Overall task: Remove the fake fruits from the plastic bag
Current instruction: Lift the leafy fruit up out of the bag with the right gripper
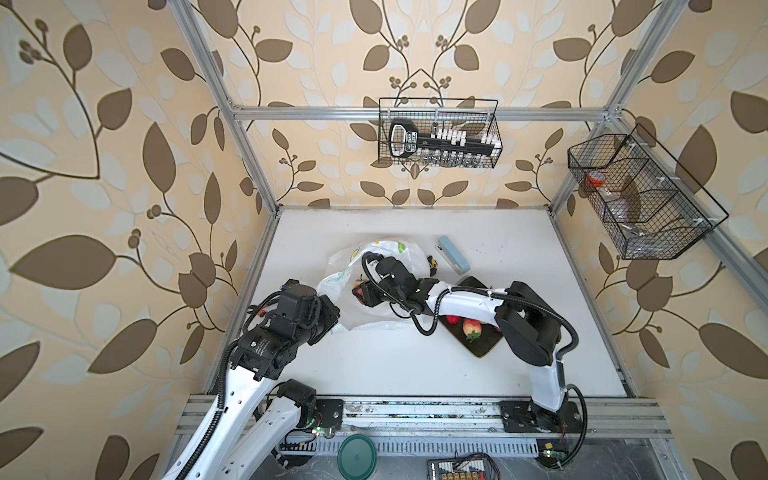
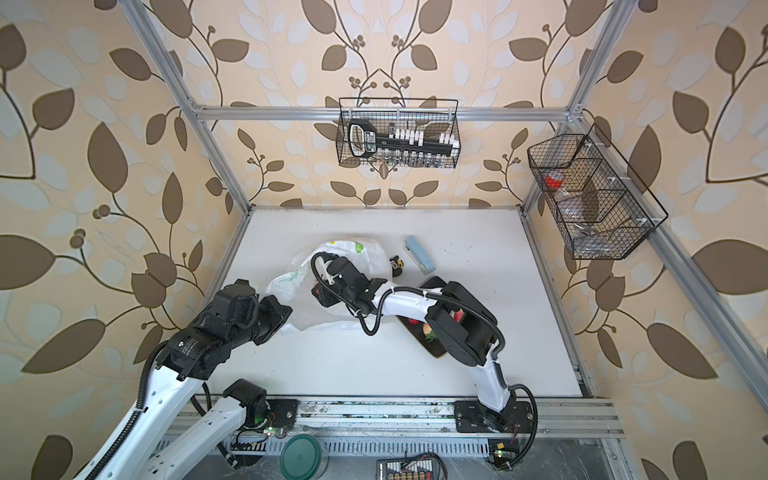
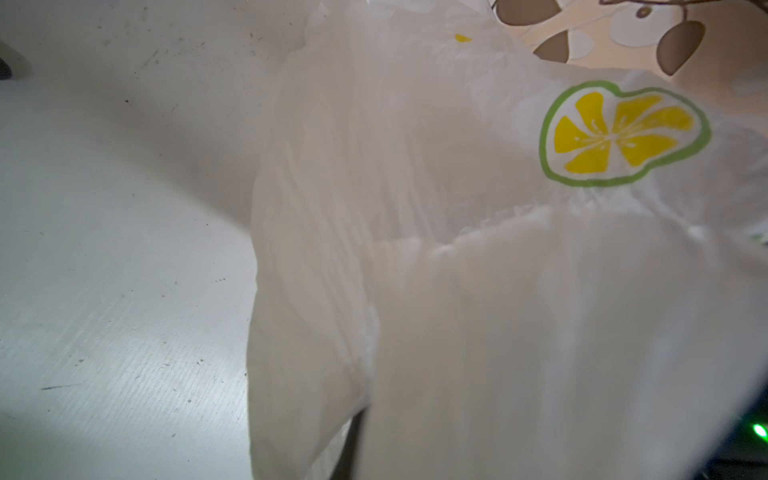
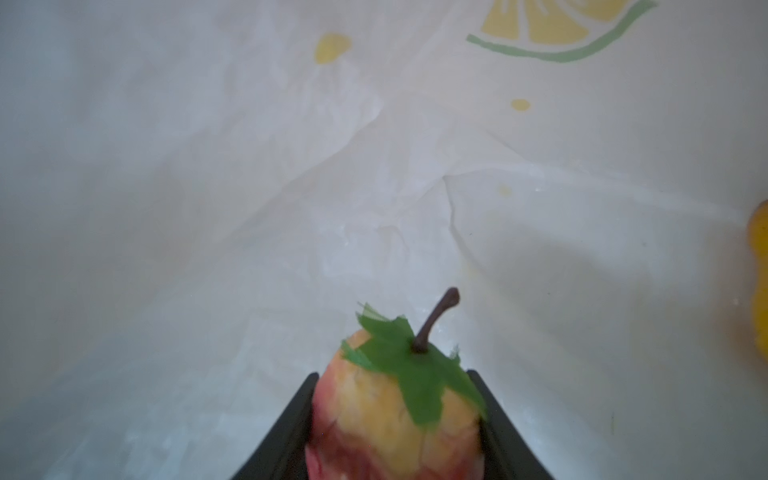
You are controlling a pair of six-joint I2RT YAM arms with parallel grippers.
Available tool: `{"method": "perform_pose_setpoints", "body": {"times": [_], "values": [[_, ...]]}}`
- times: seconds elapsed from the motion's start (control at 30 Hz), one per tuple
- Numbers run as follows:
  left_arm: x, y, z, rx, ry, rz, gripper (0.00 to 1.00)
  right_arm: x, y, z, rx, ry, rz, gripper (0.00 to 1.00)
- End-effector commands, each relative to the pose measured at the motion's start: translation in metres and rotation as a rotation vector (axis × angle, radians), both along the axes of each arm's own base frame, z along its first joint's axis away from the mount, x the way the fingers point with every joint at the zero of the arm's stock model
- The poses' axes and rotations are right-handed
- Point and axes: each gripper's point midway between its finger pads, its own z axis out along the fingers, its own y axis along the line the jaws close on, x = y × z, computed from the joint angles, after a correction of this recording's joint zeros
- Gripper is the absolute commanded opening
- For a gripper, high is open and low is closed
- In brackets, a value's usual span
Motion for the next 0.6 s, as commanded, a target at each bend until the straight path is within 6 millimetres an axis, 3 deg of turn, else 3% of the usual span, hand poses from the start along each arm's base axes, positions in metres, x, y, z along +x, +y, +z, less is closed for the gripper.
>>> {"method": "perform_pose_setpoints", "body": {"times": [0.0,0.23,0.37,0.47,0.57], "values": [[0.007,0.006,0.001,0.014,-0.023,0.051,0.00,-0.035,-0.004,0.021,-0.011,-0.027,0.185,0.39],[0.010,0.006,-0.004,0.017,-0.012,0.062,0.00,-0.082,-0.030,0.059,0.010,-0.066,0.360,0.39],[0.012,0.005,-0.005,0.018,-0.006,0.060,0.00,-0.102,-0.056,0.075,0.006,-0.086,0.377,0.40],[0.013,0.005,-0.006,0.021,-0.002,0.059,0.00,-0.106,-0.083,0.082,-0.017,-0.116,0.307,0.40],[0.013,0.005,-0.009,0.024,0.005,0.057,0.00,-0.096,-0.124,0.079,-0.067,-0.129,0.137,0.40]]}}
